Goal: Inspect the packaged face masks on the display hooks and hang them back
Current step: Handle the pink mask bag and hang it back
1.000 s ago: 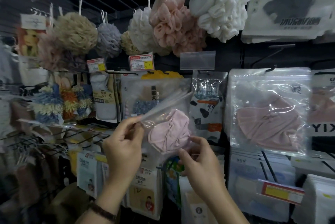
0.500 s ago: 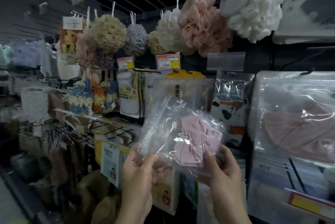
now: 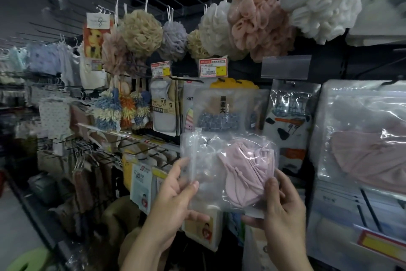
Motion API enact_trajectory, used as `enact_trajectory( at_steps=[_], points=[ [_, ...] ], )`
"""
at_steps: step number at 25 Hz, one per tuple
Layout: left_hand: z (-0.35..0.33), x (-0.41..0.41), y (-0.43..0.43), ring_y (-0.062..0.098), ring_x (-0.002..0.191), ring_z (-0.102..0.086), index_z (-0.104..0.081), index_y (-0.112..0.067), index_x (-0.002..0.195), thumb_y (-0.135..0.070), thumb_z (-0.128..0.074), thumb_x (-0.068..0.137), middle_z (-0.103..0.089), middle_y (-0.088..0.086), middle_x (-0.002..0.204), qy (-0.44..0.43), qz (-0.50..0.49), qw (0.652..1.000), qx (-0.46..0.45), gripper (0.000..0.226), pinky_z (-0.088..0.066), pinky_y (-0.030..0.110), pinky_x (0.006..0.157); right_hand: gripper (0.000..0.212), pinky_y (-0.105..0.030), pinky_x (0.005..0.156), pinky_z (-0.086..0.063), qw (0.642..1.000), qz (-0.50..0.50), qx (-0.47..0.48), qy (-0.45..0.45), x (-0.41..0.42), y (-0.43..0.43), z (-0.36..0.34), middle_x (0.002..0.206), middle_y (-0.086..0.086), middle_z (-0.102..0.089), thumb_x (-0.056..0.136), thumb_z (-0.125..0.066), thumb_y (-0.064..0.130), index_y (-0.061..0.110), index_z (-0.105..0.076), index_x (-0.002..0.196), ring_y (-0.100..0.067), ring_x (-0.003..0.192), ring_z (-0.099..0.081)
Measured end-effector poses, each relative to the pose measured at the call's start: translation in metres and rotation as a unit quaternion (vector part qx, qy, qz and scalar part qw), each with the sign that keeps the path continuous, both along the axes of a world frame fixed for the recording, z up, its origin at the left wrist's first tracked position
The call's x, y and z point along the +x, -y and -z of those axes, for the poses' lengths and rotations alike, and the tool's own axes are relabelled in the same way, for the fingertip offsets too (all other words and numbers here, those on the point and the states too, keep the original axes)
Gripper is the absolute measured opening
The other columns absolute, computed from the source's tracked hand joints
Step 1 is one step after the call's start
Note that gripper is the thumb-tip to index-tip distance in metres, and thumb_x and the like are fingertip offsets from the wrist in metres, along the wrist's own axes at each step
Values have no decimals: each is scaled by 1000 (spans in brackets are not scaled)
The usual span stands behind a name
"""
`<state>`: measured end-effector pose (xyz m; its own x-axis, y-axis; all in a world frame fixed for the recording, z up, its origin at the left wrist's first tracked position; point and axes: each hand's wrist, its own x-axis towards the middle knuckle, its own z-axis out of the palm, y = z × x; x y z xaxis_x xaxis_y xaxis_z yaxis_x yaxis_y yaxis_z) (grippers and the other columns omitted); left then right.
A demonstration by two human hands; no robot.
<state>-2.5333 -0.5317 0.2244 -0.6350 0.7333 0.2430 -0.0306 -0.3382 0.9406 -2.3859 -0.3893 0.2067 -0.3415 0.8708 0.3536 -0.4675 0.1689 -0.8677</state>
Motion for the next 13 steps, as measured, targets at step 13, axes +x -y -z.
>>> enact_trajectory(
  at_steps=[13],
  points=[
    [7,18,-17,37,86,-77,-61,-39,108,-31,-39,113,-73,6,108,-103,-140,984,29,24,-63,46,51,45,-40,55,-64,998,16,47,-32,10,-5,10,108,1,-80,102,-65,5,29,-64,140,-16,86,-78]
  ],
)
